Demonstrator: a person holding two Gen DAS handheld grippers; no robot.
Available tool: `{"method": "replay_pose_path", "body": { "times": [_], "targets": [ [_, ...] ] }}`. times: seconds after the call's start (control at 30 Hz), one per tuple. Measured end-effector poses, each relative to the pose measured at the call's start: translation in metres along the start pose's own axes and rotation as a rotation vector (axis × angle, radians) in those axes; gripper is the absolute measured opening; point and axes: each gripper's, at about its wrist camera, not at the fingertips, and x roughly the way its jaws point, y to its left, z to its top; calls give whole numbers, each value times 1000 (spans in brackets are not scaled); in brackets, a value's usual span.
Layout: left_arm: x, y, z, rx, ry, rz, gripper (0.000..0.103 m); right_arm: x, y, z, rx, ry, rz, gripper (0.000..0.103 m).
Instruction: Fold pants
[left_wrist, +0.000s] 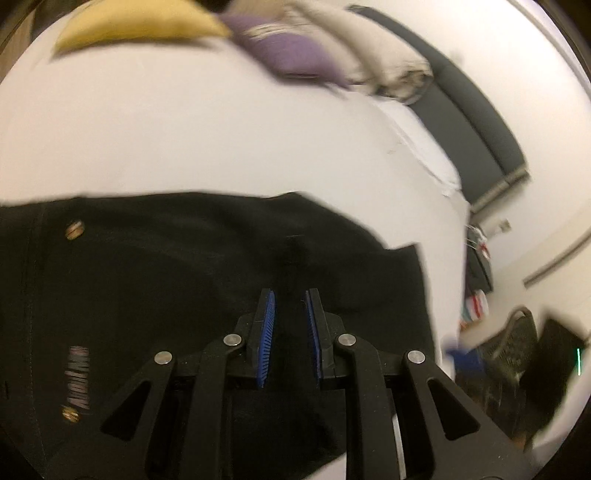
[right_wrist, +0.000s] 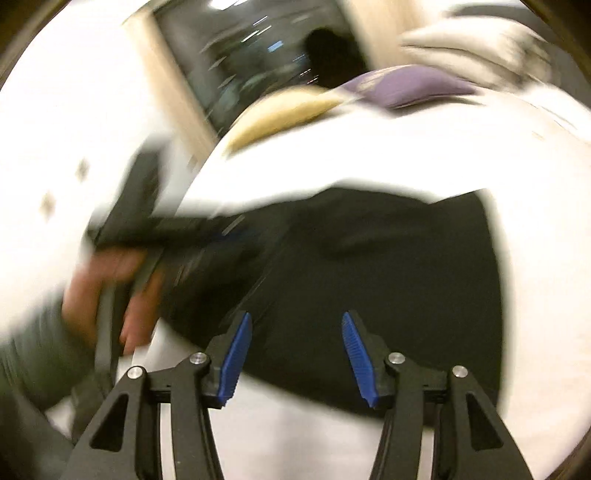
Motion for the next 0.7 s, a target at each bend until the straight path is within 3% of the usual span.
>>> {"method": "replay_pose_path", "body": {
  "times": [0.1, 0.23, 0.3, 0.33, 0.37, 0.43, 0.47, 0.5, 0.53, 0.57, 0.6, 0.63, 0.7],
  "targets": [
    [11, -31, -12, 43, 36, -72, 16, 15, -55, 47, 166, -24, 113, 55],
    [56, -43, -41, 47, 142, -55, 16, 67, -101, 68, 293, 52, 199, 55],
    [71, -33, -52, 43, 159, -52, 16, 96, -128, 59, 328, 112, 116, 52],
    [72, -27, -55, 45, 141, -82, 16, 110, -148, 56, 360, 118, 108, 30],
    [72, -23, -56, 42, 134, -108, 16, 111, -158, 53, 396, 100, 123, 1],
    [67, -17, -59, 32, 126, -138, 16, 106, -183, 43, 532, 60, 187, 0],
    [63, -18, -62, 34, 123, -133, 16, 99, -185, 45, 537, 50, 158, 0],
    [55, -22, -63, 39, 107, -111, 16, 89, -179, 47, 510, 53, 130, 0],
    [48, -23, -65, 48, 85, -106, 16, 83, -174, 50, 492, 56, 122, 12],
    [39, -25, -66, 63, 58, -115, 16, 72, -160, 47, 465, 48, 141, 36],
    [30, -29, -68, 85, 28, -120, 16, 57, -147, 43, 441, 25, 172, 46],
    [23, -27, -71, 100, 9, -112, 16, 48, -137, 37, 420, 12, 198, 54],
    [25, -18, -74, 102, 19, -81, 16, 47, -119, 17, 385, 60, 247, 57]
  ]
}}
